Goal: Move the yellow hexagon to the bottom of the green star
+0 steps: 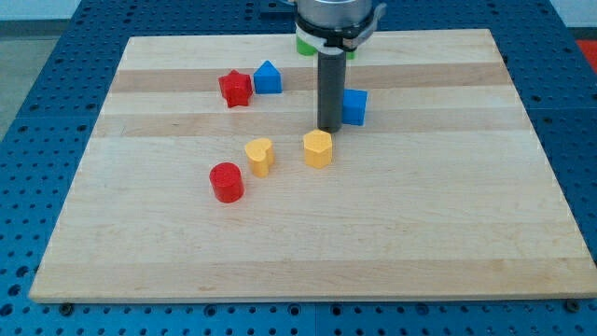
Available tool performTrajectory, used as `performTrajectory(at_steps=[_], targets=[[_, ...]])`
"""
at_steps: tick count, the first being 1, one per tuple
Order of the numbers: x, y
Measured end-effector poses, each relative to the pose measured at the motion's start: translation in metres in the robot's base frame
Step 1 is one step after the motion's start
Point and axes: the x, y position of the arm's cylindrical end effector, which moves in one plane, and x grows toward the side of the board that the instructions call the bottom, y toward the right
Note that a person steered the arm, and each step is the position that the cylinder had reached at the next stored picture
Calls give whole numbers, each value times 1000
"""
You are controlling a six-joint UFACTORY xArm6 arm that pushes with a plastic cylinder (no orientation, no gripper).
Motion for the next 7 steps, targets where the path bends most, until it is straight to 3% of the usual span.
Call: performTrajectory(at_steps=[2,3,7], targets=[[39,25],[62,6],[26,-45]])
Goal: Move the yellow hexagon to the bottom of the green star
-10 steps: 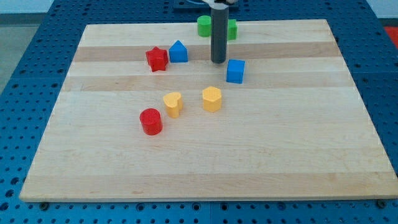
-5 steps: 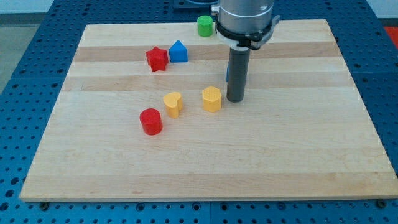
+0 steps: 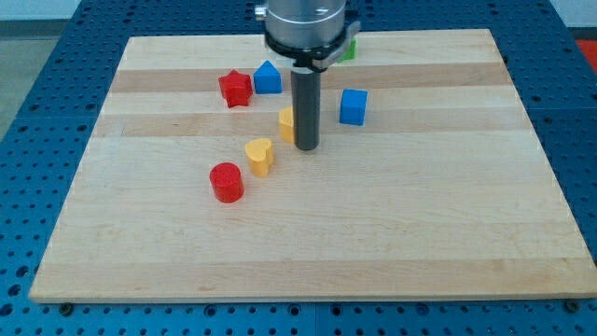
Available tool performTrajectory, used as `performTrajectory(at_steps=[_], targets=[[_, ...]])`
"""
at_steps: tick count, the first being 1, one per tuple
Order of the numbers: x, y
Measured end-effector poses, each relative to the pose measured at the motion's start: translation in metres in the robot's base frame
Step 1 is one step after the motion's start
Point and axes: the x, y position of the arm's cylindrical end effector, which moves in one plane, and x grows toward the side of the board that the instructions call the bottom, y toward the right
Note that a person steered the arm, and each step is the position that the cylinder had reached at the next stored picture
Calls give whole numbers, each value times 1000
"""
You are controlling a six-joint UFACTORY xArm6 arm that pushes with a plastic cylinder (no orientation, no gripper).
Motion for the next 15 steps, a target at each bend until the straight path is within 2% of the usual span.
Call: performTrajectory(at_steps=[2,4,6,8,11,13,15], targets=[[4,-38],[-28,-35],[-26,-29],[-27,2],[-75,16],[-78,47],[-121,53]])
